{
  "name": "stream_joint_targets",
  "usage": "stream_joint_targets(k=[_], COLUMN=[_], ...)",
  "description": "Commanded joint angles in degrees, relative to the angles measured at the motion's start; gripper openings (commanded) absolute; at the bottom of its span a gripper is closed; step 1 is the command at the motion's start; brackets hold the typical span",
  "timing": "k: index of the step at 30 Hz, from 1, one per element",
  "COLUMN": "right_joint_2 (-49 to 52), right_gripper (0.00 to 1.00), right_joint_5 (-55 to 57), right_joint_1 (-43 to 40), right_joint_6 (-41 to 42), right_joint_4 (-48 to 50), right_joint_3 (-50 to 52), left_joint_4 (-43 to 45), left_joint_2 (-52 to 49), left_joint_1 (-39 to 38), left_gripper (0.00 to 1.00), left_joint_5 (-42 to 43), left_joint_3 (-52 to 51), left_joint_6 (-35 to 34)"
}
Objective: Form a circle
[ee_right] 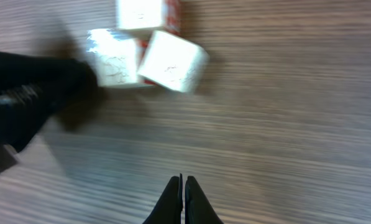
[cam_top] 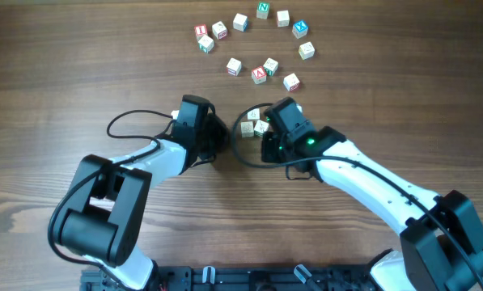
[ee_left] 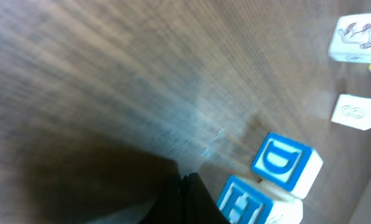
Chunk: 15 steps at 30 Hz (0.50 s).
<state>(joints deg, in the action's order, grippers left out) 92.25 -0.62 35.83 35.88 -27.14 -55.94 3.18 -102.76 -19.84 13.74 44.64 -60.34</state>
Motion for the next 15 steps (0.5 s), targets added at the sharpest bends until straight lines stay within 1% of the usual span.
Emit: stream_joint_targets(k=[1,5,9,11,13,15], right_joint_2=[-0.63,0.28,2.12,2.34,2.97,4.02], right_gripper=[0.05,0.05,0.05,0.05,0.05,0.05], right_joint_5=[0.52,0.42,-1.22,1.95,3.32,3.1], right_joint_1=[0.22,0.2,0.15,0.15,0.15,0.09], right_joint_6=[-1.9,-8.76,-11.52,-11.91,-11.8,-11.98], right_joint_4=[3.74,12.37,14.47,15.41,16.52,17.27], right_joint_3=[-0.35,-0.35,-0.83,-1.27,-1.27,-1.51], left_joint_4=[-4.07,-4.33,-5.62,-8.04,-11.15,-13.11], left_joint_2=[0.74,0.87,1.77,3.34,4.94,5.2], left_joint_1=[0.37,0.37,0.37,0.42,0.42,0.42], left_gripper=[0.04,0.04,0.04,0.04,0.04,0.04], left_joint_5=[-1.92,-1.84,-1.84,-2.08,-4.55,-7.65], left_joint_3=[-1.25,-1.25,-1.25,-1.25,-1.25,-1.25], left_joint_6=[0.09,0.09,0.11,1.64,3.13,2.86])
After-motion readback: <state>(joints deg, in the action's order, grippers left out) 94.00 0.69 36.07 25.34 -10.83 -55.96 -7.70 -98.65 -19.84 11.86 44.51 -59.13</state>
